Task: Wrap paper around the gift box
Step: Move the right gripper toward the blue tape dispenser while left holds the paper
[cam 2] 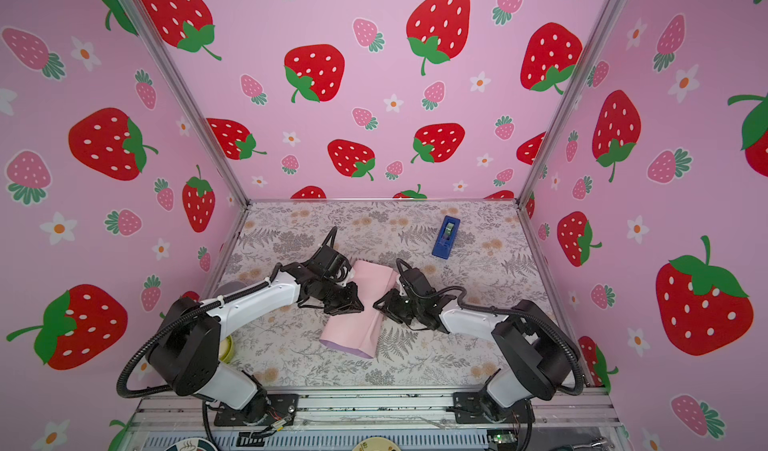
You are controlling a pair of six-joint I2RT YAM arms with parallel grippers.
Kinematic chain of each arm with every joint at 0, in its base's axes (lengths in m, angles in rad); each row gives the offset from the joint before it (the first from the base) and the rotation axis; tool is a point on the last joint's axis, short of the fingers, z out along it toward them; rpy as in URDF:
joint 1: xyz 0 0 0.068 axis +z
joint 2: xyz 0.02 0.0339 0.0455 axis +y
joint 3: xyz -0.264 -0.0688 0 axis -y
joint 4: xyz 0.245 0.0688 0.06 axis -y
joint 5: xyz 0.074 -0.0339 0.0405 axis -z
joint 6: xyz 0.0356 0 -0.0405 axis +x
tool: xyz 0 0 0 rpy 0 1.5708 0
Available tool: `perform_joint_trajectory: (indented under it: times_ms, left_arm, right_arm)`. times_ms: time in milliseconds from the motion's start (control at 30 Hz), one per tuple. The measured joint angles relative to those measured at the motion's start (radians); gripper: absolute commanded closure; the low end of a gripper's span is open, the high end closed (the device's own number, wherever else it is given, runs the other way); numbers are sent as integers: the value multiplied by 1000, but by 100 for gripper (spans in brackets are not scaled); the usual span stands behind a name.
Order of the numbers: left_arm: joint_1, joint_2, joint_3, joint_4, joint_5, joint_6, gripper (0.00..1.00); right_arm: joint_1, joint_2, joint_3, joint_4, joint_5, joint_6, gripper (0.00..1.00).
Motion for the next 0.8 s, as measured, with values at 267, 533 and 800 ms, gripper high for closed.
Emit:
perform_joint_trajectory:
  times_ms: [267,533,800]
  left_arm:
    - [3,-2,-9,13,7,2,87]
    - [3,-2,-10,14,8,2,87]
    - [3,-5,-13,18,8,2,88]
  right_arm:
    - [-126,-55,171,-235,-7,-190,57]
    - [-397,-79,276,-367,-81,-405,58]
    - [-661,114,462,-454,-215,-585,66]
